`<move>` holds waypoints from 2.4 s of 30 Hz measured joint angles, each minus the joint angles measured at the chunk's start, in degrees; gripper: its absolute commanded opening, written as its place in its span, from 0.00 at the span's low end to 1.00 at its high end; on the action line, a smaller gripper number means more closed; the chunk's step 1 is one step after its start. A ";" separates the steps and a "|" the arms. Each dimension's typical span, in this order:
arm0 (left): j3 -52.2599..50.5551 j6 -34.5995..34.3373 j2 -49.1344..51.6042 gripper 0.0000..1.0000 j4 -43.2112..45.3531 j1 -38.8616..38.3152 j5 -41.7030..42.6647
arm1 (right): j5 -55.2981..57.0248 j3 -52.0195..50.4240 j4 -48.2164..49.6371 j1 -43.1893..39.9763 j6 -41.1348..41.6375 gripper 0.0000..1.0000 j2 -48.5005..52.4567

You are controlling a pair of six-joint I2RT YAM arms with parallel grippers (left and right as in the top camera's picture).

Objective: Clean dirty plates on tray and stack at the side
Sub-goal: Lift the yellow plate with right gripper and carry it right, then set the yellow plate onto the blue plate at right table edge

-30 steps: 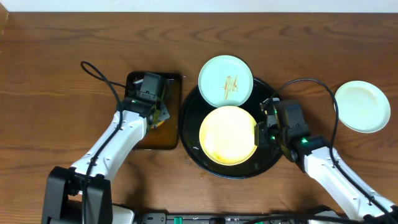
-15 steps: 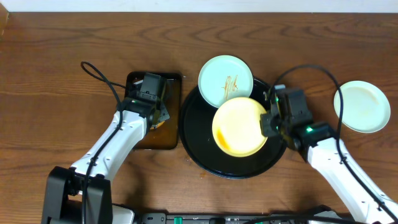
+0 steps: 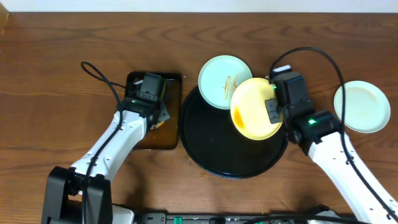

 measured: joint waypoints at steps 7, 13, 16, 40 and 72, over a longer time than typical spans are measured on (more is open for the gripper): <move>0.00 0.00 0.00 0.08 0.02 0.00 0.00 | 15.61 0.13 2.67 9.88 -3.28 0.01 0.00; 0.00 0.00 0.00 0.08 0.00 0.00 0.00 | 26.36 0.22 5.46 16.13 -6.05 0.01 0.00; 0.00 0.00 0.00 0.07 0.00 0.00 0.00 | 29.79 0.22 5.88 16.59 -6.69 0.01 0.00; 0.00 0.00 0.00 0.08 -0.07 0.00 0.02 | 21.88 0.31 4.07 0.04 5.70 0.01 0.00; 0.00 0.00 0.00 0.08 -1.68 0.00 0.02 | -1.88 0.46 13.16 -54.01 20.81 0.01 11.06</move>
